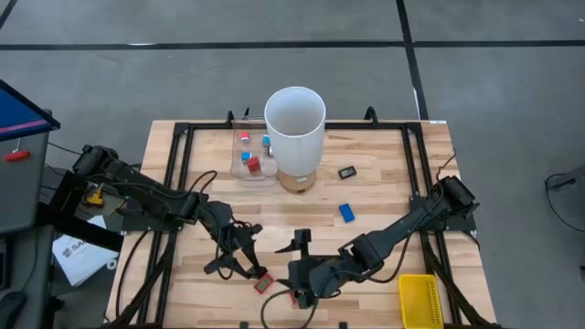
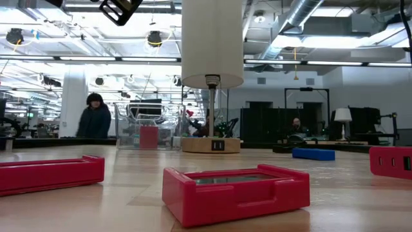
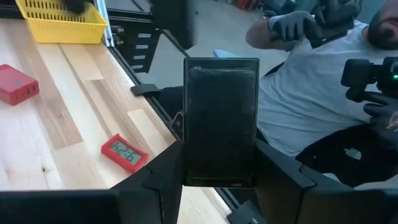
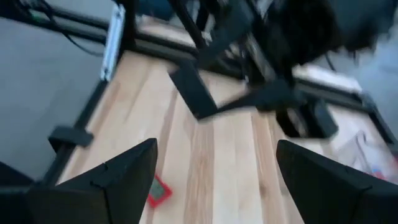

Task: Pick & Place Office items
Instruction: Put the bottom black digital timer into the yellow basket

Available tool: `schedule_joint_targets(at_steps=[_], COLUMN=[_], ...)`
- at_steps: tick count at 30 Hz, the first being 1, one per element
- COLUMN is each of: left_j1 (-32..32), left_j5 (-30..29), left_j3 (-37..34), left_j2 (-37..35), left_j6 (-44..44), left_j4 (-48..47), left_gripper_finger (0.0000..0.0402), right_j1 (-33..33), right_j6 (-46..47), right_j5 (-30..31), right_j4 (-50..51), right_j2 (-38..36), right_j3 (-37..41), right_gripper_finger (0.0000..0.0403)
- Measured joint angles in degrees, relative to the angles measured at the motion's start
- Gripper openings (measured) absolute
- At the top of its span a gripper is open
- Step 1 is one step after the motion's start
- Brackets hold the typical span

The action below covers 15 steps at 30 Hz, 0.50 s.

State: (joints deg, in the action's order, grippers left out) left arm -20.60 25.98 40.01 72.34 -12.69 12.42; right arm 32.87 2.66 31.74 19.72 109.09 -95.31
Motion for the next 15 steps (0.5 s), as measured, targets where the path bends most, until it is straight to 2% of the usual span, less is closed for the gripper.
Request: schedule_joint_targets(at_steps=[15], left_j1=[0.0], left_j5=[0.02], left_j3=[0.0], left_j2=[0.02], left_j6=[-0.04], left_j4=[1.28], left_gripper_finger=[0.0156], right_j1=[-0.66], right_j6=[-7.41], right_j5=[-2.15], right_j4=[-9.58], right_j2=[2.59], right_j3=[-0.2], right_gripper_finger=[0.0322])
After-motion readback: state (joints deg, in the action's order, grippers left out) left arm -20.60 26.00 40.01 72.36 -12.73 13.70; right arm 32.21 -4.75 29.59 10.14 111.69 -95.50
